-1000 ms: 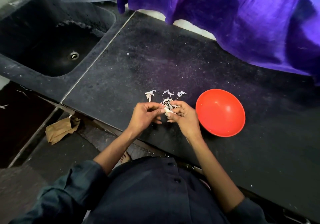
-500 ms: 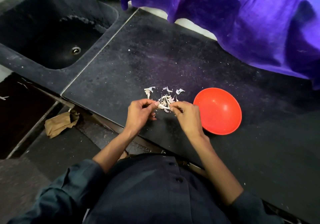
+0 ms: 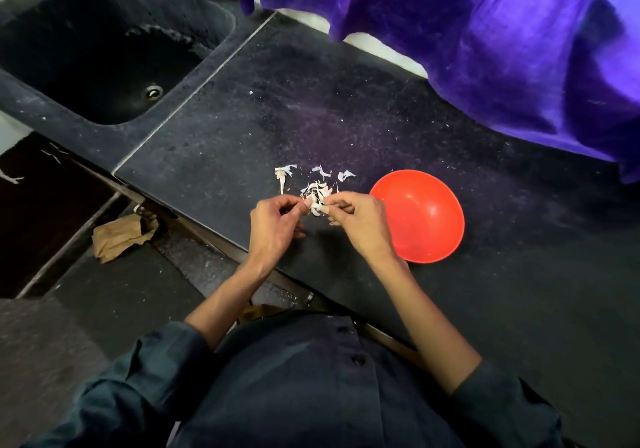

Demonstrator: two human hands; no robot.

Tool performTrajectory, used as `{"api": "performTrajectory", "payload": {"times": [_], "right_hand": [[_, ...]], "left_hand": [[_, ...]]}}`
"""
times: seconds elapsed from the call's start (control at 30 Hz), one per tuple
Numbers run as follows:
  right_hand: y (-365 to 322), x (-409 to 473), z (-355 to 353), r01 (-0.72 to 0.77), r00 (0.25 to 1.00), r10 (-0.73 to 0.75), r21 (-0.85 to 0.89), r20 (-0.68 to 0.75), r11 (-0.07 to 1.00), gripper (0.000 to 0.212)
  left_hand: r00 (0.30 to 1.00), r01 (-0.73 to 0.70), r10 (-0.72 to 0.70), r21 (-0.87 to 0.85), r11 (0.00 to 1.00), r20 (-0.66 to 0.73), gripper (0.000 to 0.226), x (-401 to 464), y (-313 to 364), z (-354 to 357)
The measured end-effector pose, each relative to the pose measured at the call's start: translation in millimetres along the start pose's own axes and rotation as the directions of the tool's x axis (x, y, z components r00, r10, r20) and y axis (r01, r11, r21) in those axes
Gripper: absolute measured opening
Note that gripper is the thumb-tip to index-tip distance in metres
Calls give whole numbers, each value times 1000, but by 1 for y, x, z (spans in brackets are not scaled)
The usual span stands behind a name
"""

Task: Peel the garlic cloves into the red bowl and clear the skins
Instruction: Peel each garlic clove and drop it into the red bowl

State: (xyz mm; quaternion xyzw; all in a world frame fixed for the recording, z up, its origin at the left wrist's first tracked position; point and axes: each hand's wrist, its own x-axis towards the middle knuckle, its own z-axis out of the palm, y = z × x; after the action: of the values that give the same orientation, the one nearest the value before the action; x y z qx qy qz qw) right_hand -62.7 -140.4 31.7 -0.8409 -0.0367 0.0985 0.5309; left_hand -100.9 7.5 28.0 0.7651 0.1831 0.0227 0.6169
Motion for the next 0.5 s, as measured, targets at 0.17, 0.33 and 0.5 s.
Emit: {"api": "performTrajectory", "payload": {"times": [0.17,0.33,0.5], "right_hand": [[3,-7,-8,-18,1000,18,43,8,999,10],[7,-10,-10,-31,999,31,36,10,999,15],[4,-9,-4,-42,999,43,19,-25,999,12]], "left_hand": [[1000,-3,5,-64,998,25,12,-11,0,4],[995,-21,33,-120,993,94,16,-15,3,3],[986,-56,70,-97,994,149,20,-7,7,-4]]}}
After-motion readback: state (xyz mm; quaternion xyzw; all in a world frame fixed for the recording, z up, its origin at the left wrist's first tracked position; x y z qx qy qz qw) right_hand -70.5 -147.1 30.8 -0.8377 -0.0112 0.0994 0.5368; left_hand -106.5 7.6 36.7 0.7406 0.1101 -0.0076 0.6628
